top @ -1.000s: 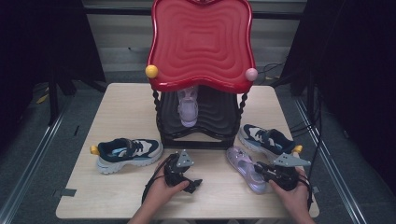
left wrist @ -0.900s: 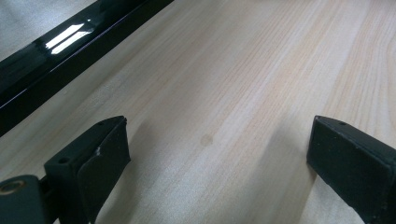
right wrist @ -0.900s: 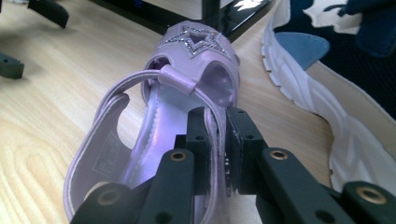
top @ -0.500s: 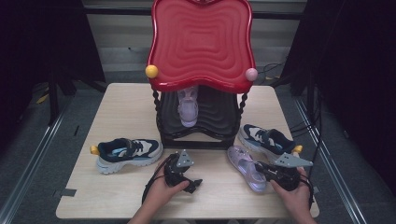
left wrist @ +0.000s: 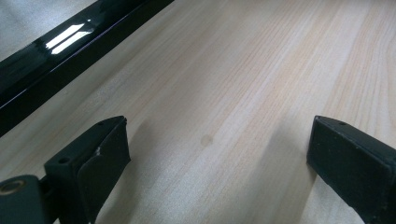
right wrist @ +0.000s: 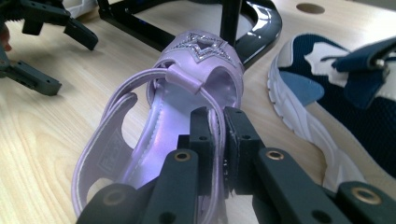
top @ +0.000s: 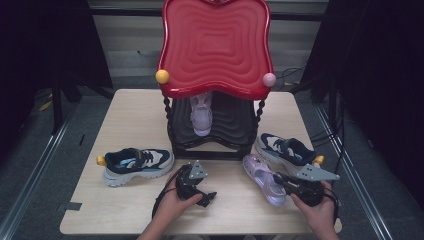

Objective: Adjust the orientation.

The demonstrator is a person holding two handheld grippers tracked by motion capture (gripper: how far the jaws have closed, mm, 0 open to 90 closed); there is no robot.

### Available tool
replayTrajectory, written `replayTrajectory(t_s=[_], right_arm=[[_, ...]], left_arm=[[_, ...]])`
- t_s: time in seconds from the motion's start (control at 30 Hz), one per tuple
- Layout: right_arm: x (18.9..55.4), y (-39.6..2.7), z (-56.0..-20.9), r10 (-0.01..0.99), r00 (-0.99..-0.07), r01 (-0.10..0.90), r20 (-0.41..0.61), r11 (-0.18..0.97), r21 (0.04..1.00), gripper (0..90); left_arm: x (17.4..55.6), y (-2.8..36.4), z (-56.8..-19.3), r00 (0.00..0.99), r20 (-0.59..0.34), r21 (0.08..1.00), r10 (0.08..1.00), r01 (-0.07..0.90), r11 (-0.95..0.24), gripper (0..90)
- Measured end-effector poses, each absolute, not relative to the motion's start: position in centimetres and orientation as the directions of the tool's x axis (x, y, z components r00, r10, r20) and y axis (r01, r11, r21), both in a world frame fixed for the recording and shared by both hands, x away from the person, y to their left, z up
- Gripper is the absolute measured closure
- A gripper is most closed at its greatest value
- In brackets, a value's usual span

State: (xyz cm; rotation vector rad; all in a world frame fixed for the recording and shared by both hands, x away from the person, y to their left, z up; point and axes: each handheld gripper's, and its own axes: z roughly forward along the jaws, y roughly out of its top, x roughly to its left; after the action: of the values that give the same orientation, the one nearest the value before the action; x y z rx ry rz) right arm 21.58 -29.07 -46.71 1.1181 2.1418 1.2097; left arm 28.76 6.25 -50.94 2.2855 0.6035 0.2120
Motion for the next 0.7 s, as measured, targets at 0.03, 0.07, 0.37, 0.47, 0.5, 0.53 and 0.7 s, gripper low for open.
replayTrajectory(t_s=[0.03,0.07,0.37,0.47,0.5,0.53,0.7], right_arm=[[21.5,-28.8,-46.4,0.813,-0.581,0.428,0.016,0.289,0.856,82.2],[21.5,-28.7,-46.3,0.813,-0.582,0.422,0.011,0.29,0.859,82.2],[21.6,-27.9,-45.8,0.808,-0.588,0.403,0.013,0.279,0.872,82.3],[21.6,-27.8,-45.7,0.802,-0.597,0.388,0.013,0.275,0.879,82.3],[21.7,-27.8,-45.7,0.802,-0.598,0.386,0.019,0.267,0.883,82.3],[21.7,-27.8,-45.7,0.803,-0.595,0.389,0.032,0.253,0.886,82.3],[21.9,-27.7,-46.4,0.798,-0.602,0.377,0.035,0.245,0.893,82.3]], left_arm=[[28.7,6.3,-50.9,0.875,-0.027,0.706,0.484,0.36,-0.61,5.2],[28.8,6.2,-50.9,0.875,-0.029,0.708,0.483,0.359,-0.608,5.2],[28.8,6.3,-50.9,0.875,-0.029,0.708,0.483,0.359,-0.609,5.3],[28.8,6.3,-50.9,0.875,-0.029,0.708,0.483,0.359,-0.608,5.3],[28.8,6.3,-50.9,0.875,-0.028,0.706,0.483,0.359,-0.61,5.2],[28.8,6.3,-50.9,0.875,-0.027,0.705,0.484,0.36,-0.611,5.2],[28.8,6.3,-50.9,0.875,-0.029,0.708,0.483,0.359,-0.608,5.2]])
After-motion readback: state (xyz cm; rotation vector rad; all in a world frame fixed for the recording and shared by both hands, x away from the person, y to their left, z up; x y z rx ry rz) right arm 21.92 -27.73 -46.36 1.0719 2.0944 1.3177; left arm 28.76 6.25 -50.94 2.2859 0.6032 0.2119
